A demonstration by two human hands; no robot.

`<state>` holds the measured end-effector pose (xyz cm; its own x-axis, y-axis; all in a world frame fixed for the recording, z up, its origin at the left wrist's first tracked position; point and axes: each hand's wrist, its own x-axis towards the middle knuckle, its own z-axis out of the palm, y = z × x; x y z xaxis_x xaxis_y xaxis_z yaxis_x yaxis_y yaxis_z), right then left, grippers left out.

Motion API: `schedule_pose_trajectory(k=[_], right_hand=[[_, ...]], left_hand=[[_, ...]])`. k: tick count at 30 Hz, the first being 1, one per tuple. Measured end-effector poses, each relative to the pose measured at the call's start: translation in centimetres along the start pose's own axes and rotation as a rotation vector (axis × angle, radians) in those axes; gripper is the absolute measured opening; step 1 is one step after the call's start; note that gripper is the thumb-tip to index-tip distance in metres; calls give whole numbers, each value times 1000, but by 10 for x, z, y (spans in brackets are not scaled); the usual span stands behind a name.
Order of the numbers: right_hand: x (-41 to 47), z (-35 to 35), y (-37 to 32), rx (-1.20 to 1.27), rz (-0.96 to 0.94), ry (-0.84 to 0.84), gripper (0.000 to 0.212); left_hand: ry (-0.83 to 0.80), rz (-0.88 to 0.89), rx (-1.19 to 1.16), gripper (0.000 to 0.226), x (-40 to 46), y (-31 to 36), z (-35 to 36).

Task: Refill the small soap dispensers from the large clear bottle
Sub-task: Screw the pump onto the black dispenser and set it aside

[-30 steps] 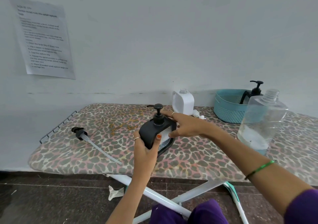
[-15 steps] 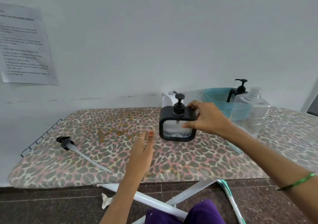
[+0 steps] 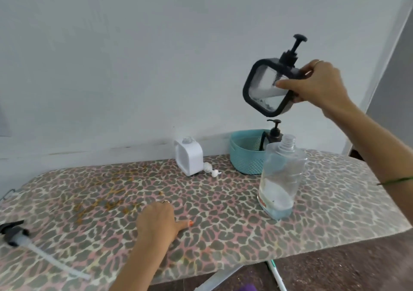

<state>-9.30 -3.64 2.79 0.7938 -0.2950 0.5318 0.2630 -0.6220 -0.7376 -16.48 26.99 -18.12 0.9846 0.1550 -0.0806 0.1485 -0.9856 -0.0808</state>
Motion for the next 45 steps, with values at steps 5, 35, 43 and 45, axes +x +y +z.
schedule_pose_trajectory(k=[5,35,43,45], right_hand=[[14,23,57,-196,94,-44,47],[14,124,130,-586,111,-340,66],[21,105,138,-542,22,-581,82],[22,101,141,-509,-34,-560,80]], left_hand=[[-48,-18,46,64,6,11,-7],[-126,-96,-47,60,11,17,-24],[-117,-108,-13,62,9,18,-24],[-133,-117,-3,62,10,18,-25]])
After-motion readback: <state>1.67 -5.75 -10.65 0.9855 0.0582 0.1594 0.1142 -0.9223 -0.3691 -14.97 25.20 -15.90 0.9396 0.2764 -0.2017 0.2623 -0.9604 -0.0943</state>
